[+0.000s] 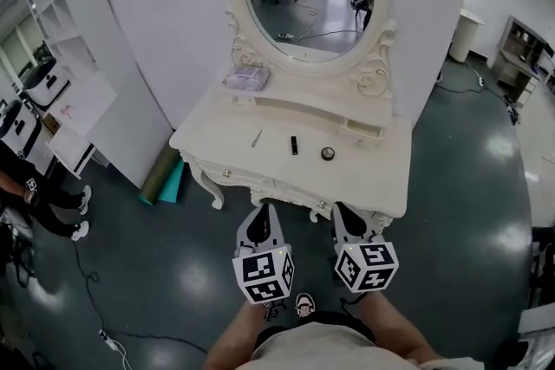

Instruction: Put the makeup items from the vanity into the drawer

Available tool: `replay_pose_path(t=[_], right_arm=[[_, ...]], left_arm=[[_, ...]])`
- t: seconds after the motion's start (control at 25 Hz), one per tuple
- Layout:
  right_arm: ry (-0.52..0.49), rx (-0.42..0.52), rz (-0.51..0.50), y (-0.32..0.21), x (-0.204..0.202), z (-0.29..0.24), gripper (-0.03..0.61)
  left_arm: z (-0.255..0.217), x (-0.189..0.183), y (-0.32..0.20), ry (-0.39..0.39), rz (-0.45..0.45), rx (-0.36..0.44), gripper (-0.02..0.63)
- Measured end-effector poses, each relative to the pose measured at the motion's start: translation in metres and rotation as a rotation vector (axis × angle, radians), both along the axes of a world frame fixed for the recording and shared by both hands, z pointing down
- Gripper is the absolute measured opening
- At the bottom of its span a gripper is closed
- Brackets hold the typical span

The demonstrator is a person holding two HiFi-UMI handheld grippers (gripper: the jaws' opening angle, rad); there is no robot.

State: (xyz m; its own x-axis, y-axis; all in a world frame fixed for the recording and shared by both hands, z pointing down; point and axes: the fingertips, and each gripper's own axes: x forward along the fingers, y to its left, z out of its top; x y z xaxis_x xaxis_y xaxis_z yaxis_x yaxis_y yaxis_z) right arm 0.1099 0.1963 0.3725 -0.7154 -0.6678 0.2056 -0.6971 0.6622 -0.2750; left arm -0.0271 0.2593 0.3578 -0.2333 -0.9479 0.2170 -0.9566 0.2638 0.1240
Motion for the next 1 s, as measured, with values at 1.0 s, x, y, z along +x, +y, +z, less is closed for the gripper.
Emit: replay_pose_path(t=[1.0], right_arm=[[0.047,-0.030,0.010,-0.108,-0.041,0.022,0.017]], left_arm=[[0.021,-0.046,-0.116,0.012,0.028,-0.036,0.005]])
